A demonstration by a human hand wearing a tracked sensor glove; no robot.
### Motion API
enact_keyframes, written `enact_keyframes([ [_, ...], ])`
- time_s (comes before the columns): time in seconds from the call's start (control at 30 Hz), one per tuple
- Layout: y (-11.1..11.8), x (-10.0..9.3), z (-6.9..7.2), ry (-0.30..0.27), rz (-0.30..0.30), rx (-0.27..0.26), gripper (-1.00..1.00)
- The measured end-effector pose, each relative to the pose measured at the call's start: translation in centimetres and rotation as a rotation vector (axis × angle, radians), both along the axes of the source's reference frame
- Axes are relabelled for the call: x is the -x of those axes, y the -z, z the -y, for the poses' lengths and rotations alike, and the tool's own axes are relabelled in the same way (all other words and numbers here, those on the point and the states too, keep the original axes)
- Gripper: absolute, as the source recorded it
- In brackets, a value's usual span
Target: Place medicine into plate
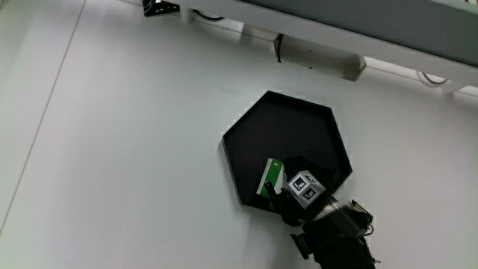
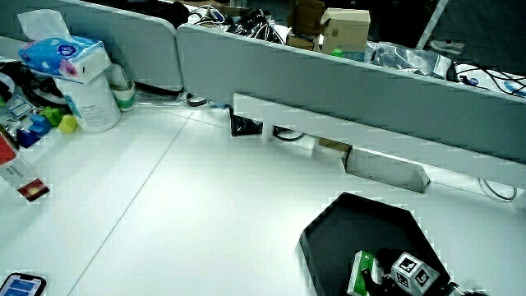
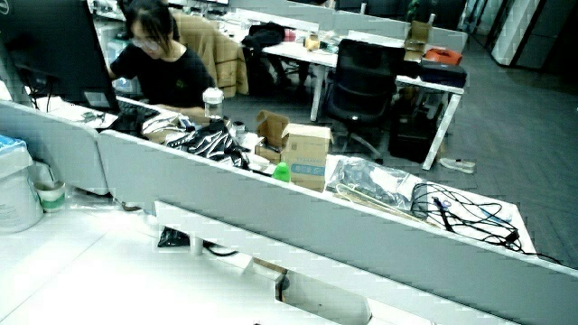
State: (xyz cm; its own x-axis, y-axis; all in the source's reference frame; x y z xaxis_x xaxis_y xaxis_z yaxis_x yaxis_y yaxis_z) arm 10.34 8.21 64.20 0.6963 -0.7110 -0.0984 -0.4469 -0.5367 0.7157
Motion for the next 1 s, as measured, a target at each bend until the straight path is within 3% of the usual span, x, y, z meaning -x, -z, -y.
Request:
enact_keyframes([
  [0.2, -1.1, -0.4, 0.2, -0.009, -0.045, 0.039, 0.0],
  [0.37, -1.2, -0.1, 0.2, -0.011, -0.058, 0.041, 0.0],
  [0.6, -2.3, 0.1, -0.1, -0.018, -0.098, 0.099, 0.0],
  [0.7, -2.2, -0.1, 0.1, -0.029, -0.096, 0.108, -0.14],
  [0.87, -2.6, -0.1, 0.1, -0.043, -0.107, 0.17, -0.38],
  [1.0, -2.5, -0.5, 0.1, -0.051, -0.068, 0.211, -0.57],
])
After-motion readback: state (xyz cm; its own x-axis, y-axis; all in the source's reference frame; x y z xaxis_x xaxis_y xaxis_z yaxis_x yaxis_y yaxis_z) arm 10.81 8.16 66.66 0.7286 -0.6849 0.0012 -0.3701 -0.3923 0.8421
